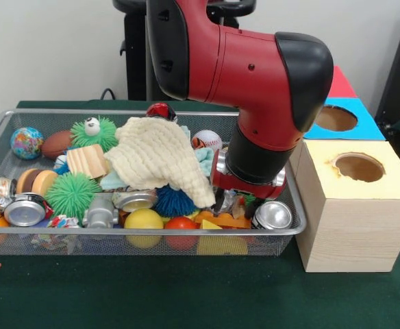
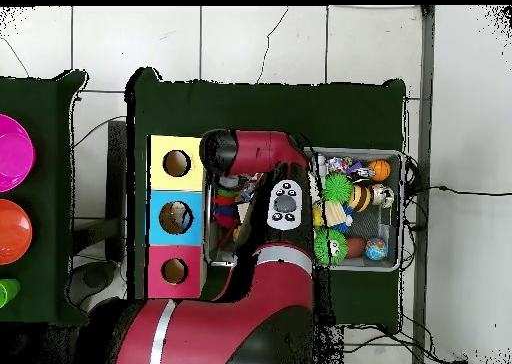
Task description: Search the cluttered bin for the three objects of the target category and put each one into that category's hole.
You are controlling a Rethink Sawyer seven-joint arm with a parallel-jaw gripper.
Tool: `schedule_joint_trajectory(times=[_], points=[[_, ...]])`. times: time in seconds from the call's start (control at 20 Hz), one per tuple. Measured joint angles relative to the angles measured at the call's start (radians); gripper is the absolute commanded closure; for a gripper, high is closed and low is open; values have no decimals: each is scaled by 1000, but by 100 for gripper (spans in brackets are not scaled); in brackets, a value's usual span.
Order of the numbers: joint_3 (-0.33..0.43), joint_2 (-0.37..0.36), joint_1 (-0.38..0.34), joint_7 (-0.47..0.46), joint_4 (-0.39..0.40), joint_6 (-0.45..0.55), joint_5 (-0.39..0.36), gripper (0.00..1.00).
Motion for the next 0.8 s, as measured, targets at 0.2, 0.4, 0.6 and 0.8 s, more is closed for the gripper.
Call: schedule_joint_trajectory(times=[0.2,0.4,0.6,0.8], points=[[0,0,0,0,-1,3,-1,0],[0,0,0,0,-3,17,-2,0],[-1,-1,0,0,-3,58,-2,0],[-3,-8,1,0,-10,120,-5,0]])
